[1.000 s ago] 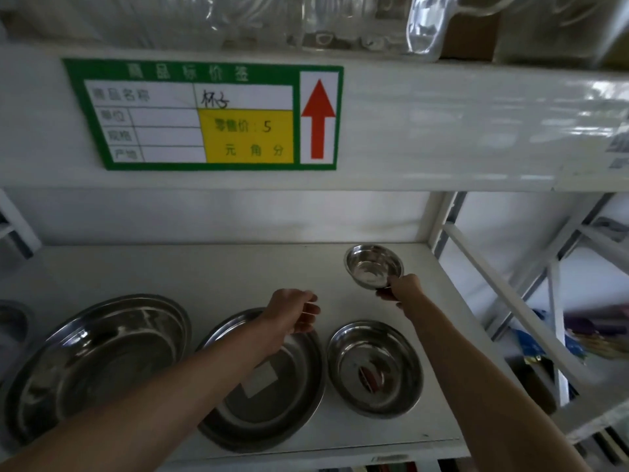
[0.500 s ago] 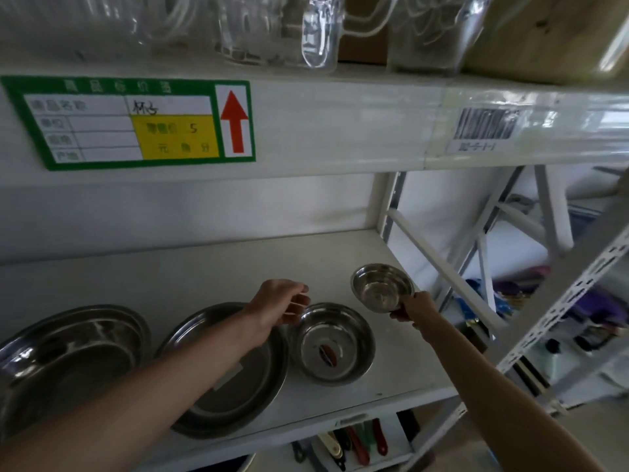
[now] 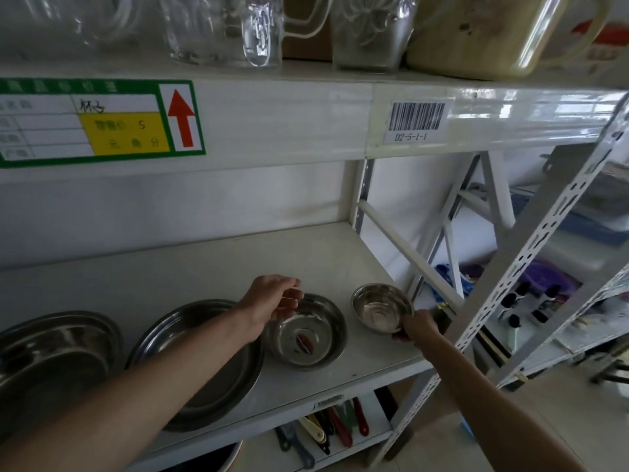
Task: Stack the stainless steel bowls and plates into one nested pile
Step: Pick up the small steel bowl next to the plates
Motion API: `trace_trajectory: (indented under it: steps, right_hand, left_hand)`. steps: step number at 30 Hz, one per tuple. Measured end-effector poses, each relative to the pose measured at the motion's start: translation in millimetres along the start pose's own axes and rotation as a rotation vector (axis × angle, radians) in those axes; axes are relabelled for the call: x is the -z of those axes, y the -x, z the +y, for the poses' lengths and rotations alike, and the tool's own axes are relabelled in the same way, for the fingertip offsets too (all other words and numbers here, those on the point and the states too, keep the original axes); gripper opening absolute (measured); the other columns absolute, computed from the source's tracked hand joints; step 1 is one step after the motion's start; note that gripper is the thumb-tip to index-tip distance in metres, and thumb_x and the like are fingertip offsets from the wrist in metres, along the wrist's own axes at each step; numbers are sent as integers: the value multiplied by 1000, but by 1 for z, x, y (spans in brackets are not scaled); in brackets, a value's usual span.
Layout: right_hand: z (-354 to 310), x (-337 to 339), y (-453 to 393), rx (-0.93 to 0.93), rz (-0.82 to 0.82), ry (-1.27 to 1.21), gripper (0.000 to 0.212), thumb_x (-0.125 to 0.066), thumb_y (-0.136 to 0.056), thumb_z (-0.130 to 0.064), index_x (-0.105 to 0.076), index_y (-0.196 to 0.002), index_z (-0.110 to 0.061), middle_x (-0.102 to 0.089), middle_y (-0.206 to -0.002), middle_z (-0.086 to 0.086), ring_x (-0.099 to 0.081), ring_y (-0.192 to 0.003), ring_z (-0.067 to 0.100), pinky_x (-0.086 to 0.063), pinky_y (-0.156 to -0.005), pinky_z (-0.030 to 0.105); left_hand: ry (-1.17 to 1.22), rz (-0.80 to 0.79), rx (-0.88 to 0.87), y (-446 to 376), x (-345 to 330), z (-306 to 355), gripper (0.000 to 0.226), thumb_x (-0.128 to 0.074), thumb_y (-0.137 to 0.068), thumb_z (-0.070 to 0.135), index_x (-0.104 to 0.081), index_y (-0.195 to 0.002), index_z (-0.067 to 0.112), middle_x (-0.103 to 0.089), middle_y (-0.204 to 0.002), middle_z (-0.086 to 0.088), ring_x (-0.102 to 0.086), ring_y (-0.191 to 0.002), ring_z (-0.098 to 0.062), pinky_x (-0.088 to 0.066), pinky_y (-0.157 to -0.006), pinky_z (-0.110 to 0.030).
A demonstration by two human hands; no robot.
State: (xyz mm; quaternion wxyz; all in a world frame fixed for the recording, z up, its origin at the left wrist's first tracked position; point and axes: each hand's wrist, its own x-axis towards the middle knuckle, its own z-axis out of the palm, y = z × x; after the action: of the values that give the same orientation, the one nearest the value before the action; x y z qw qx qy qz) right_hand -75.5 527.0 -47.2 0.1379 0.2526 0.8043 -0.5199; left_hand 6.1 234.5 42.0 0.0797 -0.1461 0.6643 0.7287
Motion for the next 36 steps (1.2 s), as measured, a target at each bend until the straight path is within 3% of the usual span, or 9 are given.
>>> trace_trajectory:
  steps: [4,7,9,16,20,23,29,33,36]
  right_hand:
    - [6,0,-4,-50,-16,85,20,-46,-100,-14,-52,-119,-10,-64,-95,16,-65,-54,19,-41,-29,15]
    - [15,1,-6,43,5,167,32,-50,-96,-14,-56,-121,4,-65,-88,14,-64,-65,19,-51,-45,24]
    - [16,4,-1,61,47,179,37,-51,-95,-20,-56,-125,1,-65,-86,13,-63,-67,22,-51,-53,27]
    - [-2,19,21,229,274,564,41,-44,-94,-32,-46,-126,-7,-61,-116,17,-61,-104,35,-50,-89,46]
    - [-23,15,35,333,362,583,35,-48,-94,-31,-50,-121,-9,-64,-107,14,-64,-99,32,-52,-90,49]
    - [-38,5,43,448,363,623,29,-47,-95,-34,-54,-110,-10,-59,-92,8,-58,-83,25,-51,-81,42]
    - [-75,-42,69,667,212,619,38,-43,-98,-42,-51,-125,-15,-68,-110,8,-65,-94,24,-52,-84,41]
    - [-98,-83,90,759,165,658,38,-43,-97,-46,-54,-123,-20,-68,-106,5,-56,-84,19,-41,-71,31]
    - [-110,-114,108,809,78,641,37,-44,-96,-46,-55,-121,-22,-69,-108,6,-62,-93,25,-38,-72,31]
  left_hand:
    - [4,-5,0,1,0,0,19,-51,-94,16,-66,-99,5,-67,-84,-11,-59,-67,-17,-51,-60,-30]
    - [17,4,-2,3,1,0,19,-52,-93,14,-66,-99,4,-67,-83,-11,-59,-66,-17,-51,-58,-30]
    - [16,19,-2,4,1,-1,19,-52,-93,14,-66,-99,4,-67,-82,-11,-59,-65,-17,-51,-57,-29]
    - [17,16,-6,6,5,-1,19,-53,-92,16,-67,-100,5,-68,-85,-11,-61,-68,-17,-52,-56,-27]
    - [17,21,-17,11,8,1,21,-53,-92,18,-67,-102,5,-69,-88,-11,-63,-74,-19,-54,-56,-27]
    - [35,48,-27,17,12,5,21,-53,-92,18,-68,-100,6,-69,-88,-11,-64,-73,-19,-53,-61,-30]
    - [69,151,-35,38,29,11,22,-51,-93,17,-67,-101,4,-68,-86,-11,-59,-64,-18,-48,-59,-28]
    - [138,243,-26,57,44,15,19,-48,-94,12,-64,-99,3,-64,-86,-14,-53,-60,-18,-46,-59,-29]
    - [171,318,-27,72,59,14,19,-46,-95,10,-63,-101,3,-63,-81,-12,-51,-60,-18,-43,-57,-28]
